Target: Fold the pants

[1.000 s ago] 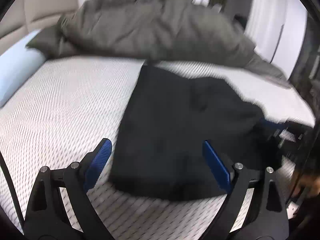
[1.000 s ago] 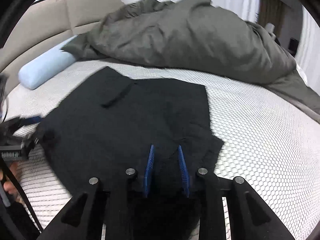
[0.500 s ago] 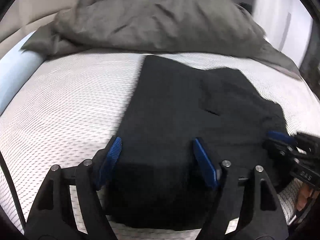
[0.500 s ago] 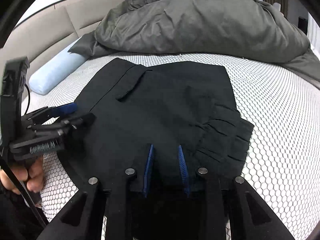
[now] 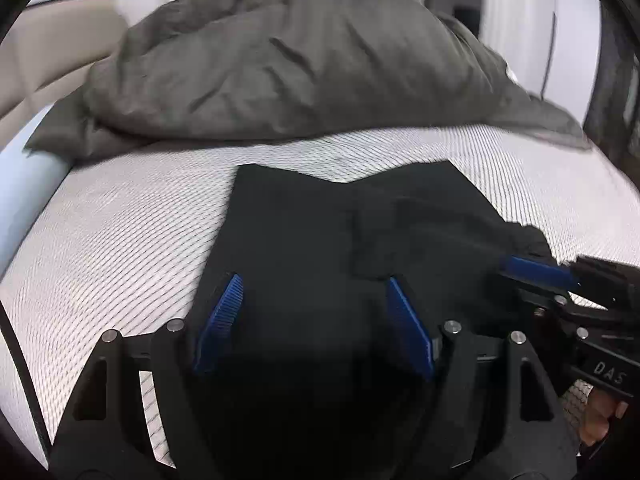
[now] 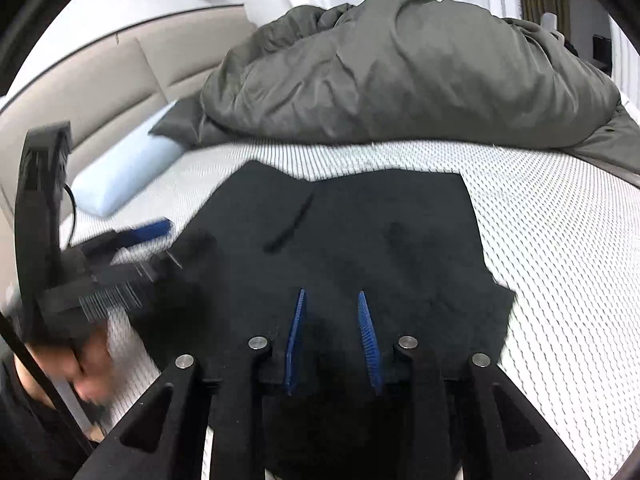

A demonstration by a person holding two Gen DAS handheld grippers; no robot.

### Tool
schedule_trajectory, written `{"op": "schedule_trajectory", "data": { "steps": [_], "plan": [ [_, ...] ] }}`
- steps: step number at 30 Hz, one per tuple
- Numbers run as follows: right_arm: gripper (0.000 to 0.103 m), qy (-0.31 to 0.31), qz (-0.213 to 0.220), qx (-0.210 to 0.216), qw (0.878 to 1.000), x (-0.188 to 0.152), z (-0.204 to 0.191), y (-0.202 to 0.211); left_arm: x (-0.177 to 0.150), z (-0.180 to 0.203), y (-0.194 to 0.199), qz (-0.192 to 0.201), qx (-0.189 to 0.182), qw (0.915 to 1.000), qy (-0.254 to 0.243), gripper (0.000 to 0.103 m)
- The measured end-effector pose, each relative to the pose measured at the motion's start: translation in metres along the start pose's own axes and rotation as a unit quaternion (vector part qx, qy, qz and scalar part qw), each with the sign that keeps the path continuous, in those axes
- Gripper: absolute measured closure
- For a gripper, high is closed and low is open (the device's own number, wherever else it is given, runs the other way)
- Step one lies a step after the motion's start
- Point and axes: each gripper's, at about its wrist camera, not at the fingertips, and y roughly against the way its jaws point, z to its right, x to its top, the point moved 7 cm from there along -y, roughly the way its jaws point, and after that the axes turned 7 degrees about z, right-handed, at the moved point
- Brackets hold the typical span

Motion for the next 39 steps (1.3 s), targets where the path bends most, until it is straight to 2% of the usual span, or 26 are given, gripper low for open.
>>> {"op": "schedule_trajectory", "data": {
  "steps": [2,3,4,6,9,12,15,16,18,21,23,25,27,28,31,33,36,38,39],
  "plan": [
    [0.075,-0.039,-0.013,0.014,0.999,0.002,0.005,-0.014,0.003,0.006,-0.019,-0.029,-0.009,0.9995,0.013,0.03],
    [0.075,-0.046,-0.028,0.014,0.998,0.0,0.006,-0.022,0.002,0.002,-0.027,-0.041,-0.001,0.9988,0.026,0.03],
    [0.075,-0.048,-0.052,0.007,0.997,-0.006,0.009,-0.032,0.0,-0.004,-0.031,-0.044,0.006,0.9982,0.039,0.03],
    [0.075,-0.038,-0.064,-0.01,0.997,-0.01,0.013,-0.04,0.0,-0.012,-0.029,-0.044,0.02,0.9971,0.059,0.03],
    [0.075,0.004,-0.053,-0.051,0.997,-0.007,0.016,-0.031,0.001,-0.037,-0.024,-0.032,0.042,0.9949,0.086,0.03],
    [0.075,-0.002,-0.035,-0.061,0.998,-0.002,0.029,-0.021,-0.009,-0.074,-0.025,-0.041,0.082,0.9885,0.12,0.03],
    [0.074,-0.019,-0.025,-0.044,0.999,-0.002,0.032,-0.012,-0.015,-0.094,-0.019,-0.045,0.065,0.9825,0.169,0.03],
    [0.068,-0.013,-0.024,-0.043,0.999,-0.003,0.03,-0.007,-0.016,-0.091,-0.01,-0.037,0.058,0.9846,0.161,0.03],
    [0.053,0.016,-0.012,-0.027,0.999,-0.007,0.018,0.007,-0.019,-0.075,0.008,-0.016,0.055,0.9923,0.11,0.03],
    [0.046,0.065,-0.004,-0.021,0.998,-0.021,0.002,0.026,-0.031,-0.048,0.02,-0.019,0.036,0.9987,0.031,0.029],
    [0.038,0.093,-0.017,-0.022,0.995,-0.037,-0.004,0.03,-0.041,-0.04,0.019,-0.03,0.036,0.9989,-0.002,0.028],
    [0.036,0.117,-0.024,-0.041,0.992,-0.047,-0.001,0.033,-0.048,-0.042,0.02,-0.031,0.045,0.9982,-0.027,0.017],
    [0.034,0.133,-0.025,-0.054,0.989,-0.056,0.008,0.039,-0.051,-0.055,0.019,-0.032,0.051,0.998,-0.019,0.017],
    [0.027,0.131,-0.024,-0.06,0.989,-0.057,0.013,0.043,-0.053,-0.064,0.022,-0.034,0.057,0.9977,-0.008,0.017],
    [0.02,0.094,-0.011,-0.061,0.994,-0.057,0.029,0.058,-0.053,-0.092,0.029,-0.031,0.069,0.9966,0.033,0.016],
    [0.017,0.079,0.007,-0.076,0.994,-0.053,0.035,0.072,-0.052,-0.104,0.038,-0.025,0.074,0.9957,0.048,0.016],
    [0.01,0.069,0.044,-0.075,0.994,-0.046,0.03,0.092,-0.056,-0.104,0.065,-0.001,0.08,0.9956,0.049,0.015],
    [0.004,0.059,0.064,-0.074,0.993,-0.045,0.022,0.105,-0.056,-0.096,0.085,0.028,0.07,0.9961,0.046,0.012],
    [0.001,0.056,0.069,-0.073,0.993,-0.046,0.019,0.11,-0.056,-0.092,0.093,0.042,0.063,0.996,0.047,0.006]
  ]
}}
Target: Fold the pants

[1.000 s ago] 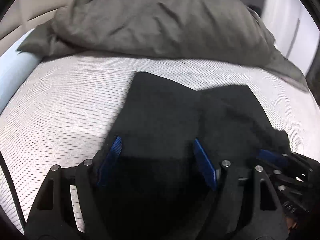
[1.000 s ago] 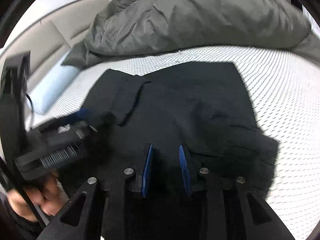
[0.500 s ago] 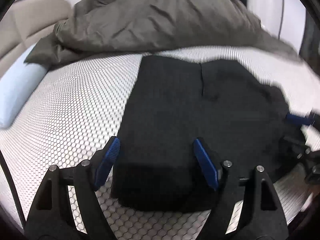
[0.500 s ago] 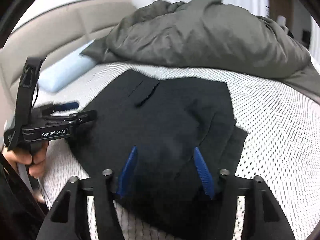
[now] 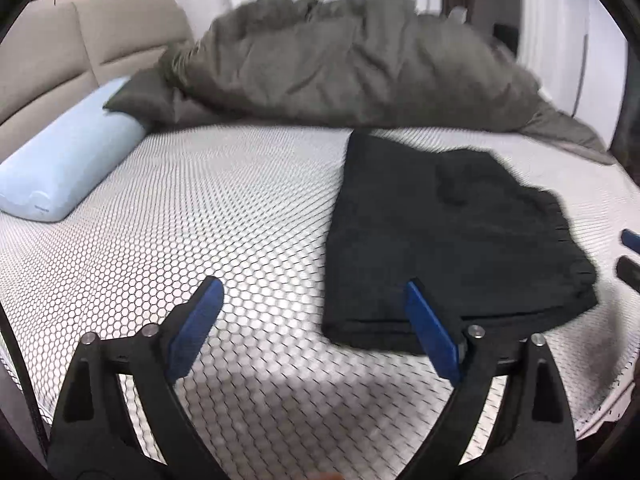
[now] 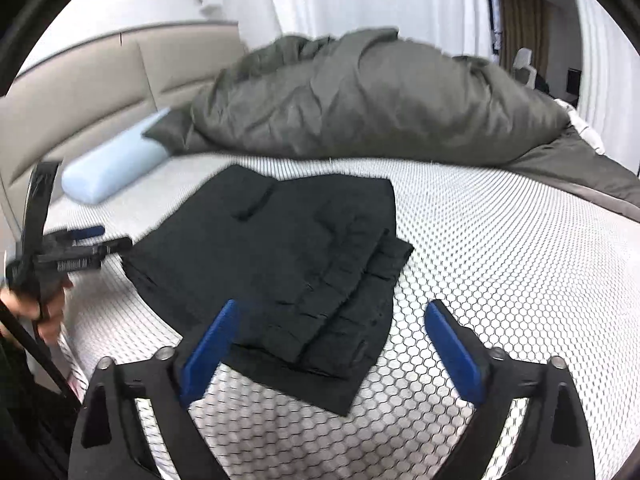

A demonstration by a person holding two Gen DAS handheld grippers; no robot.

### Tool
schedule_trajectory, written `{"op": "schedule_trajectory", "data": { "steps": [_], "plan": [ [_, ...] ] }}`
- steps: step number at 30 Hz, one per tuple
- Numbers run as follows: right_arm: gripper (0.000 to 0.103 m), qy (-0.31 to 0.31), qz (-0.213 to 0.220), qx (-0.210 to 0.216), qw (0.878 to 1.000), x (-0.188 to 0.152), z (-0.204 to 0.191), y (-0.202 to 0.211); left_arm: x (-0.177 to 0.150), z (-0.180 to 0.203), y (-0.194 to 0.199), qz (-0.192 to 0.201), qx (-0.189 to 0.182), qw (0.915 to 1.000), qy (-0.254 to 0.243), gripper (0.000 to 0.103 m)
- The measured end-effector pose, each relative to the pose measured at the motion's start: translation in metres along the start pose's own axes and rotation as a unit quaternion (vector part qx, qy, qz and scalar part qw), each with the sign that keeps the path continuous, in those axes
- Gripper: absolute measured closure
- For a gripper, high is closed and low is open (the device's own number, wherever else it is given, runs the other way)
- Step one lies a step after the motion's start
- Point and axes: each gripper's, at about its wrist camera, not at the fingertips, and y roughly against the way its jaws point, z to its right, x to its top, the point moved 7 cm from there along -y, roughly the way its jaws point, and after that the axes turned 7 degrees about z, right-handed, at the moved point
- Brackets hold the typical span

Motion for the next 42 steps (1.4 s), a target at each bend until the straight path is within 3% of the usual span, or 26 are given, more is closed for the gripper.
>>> {"op": "schedule_trajectory", "data": {
  "steps": [1,4,10,16,42],
  "plan": [
    [0.0,-0.003,0.005,0.001,1.0,0.0,-0.003,0.005,0.001,0.003,0.011,0.018,-0.008,0.9998,0.005,0.001],
    [0.0,-0.003,0.026,0.004,1.0,-0.004,-0.013,0.021,-0.003,0.017,0.043,0.059,-0.039,0.9975,0.008,0.001],
    [0.0,-0.014,0.051,0.002,0.999,-0.019,-0.021,0.046,-0.023,0.044,0.08,0.084,-0.071,0.9938,-0.009,0.001],
    [0.0,-0.03,0.067,-0.013,0.997,-0.02,-0.017,0.054,-0.042,0.055,0.084,0.059,-0.085,0.9946,0.004,0.001],
    [0.0,-0.008,0.094,-0.001,0.996,-0.016,-0.038,0.067,-0.04,0.05,0.074,0.062,-0.069,0.9956,-0.014,0.001]
  ]
}}
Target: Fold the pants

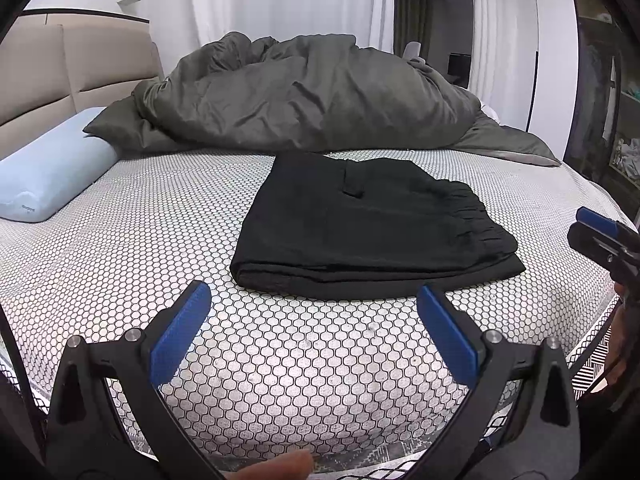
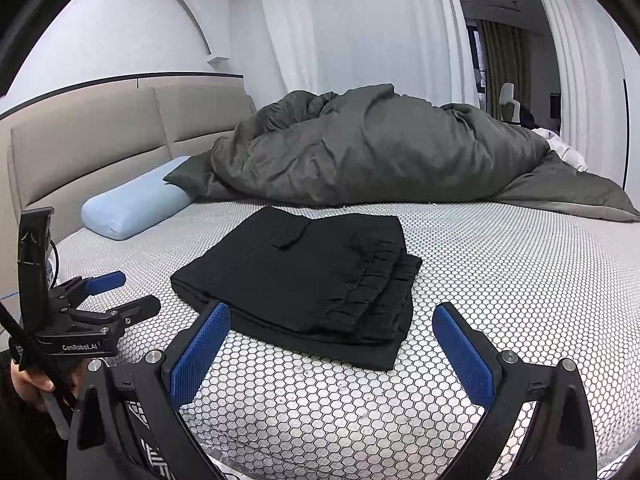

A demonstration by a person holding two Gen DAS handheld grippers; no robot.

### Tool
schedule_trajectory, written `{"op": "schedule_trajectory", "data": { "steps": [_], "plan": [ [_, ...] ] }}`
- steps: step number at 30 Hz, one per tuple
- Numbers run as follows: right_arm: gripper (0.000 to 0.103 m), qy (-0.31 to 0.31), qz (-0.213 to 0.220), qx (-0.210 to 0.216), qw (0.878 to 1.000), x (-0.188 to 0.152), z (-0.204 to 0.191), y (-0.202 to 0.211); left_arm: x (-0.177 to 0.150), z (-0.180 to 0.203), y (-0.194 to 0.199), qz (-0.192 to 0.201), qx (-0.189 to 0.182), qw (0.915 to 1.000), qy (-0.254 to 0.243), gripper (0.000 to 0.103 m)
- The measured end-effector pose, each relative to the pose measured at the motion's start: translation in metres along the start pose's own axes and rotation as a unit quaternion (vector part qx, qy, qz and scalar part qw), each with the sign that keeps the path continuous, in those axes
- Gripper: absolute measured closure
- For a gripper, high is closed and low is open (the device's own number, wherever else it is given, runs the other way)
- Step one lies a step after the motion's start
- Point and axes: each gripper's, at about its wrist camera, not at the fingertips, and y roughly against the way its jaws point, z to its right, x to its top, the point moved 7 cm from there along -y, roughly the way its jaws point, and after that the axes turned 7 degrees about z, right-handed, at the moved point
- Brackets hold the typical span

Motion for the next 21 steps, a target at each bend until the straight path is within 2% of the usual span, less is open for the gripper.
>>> {"op": "schedule_trajectory", "data": {
  "steps": [21],
  "plan": [
    [0.0,0.009,-0.005,0.001,1.0,-0.0005,-0.0014,-0.0025,0.0005,0.0001,0.0006,-0.001,-0.004,1.0,-0.004,0.001]
  ]
}}
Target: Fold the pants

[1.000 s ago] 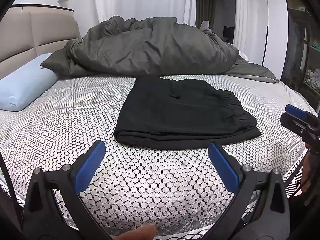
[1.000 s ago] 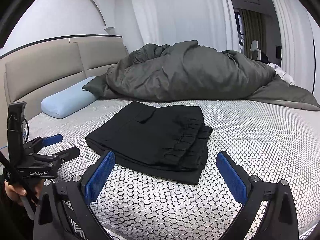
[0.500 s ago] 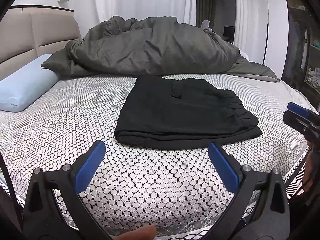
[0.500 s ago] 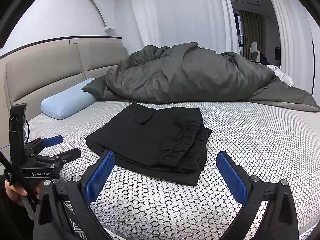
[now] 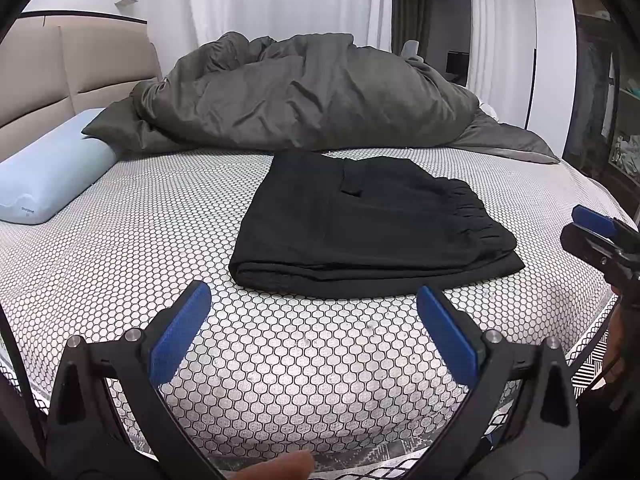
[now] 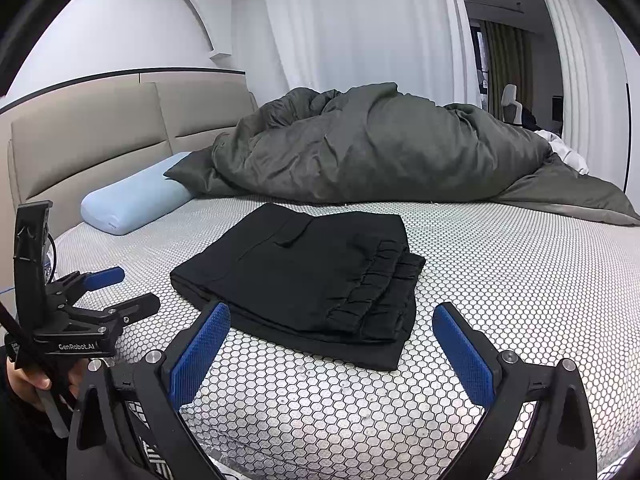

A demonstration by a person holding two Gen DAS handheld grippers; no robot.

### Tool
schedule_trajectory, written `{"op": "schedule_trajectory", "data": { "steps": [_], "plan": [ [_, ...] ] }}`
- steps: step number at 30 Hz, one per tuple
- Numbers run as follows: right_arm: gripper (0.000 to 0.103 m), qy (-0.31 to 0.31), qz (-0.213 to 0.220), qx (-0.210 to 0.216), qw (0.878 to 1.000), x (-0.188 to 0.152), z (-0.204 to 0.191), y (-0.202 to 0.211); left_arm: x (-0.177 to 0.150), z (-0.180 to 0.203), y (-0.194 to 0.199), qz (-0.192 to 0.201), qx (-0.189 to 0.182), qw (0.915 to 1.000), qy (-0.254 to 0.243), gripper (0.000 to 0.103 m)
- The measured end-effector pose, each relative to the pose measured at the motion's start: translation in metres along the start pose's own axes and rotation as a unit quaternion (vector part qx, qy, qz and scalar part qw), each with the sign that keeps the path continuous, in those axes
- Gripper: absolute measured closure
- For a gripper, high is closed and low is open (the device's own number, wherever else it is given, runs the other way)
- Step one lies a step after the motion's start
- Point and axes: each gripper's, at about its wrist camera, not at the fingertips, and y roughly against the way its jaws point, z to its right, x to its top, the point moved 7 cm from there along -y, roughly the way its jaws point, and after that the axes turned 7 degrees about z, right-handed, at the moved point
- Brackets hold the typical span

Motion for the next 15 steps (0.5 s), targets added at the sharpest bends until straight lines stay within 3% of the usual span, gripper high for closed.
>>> {"op": "schedule_trajectory", "data": {
  "steps": [15],
  "plan": [
    [0.0,0.001,0.002,-0.002,1.0,0.0001,0.0015,0.001,0.0001,-0.0016,0.0007,-0.001,0.0,1.0,-0.001,0.001]
  ]
}}
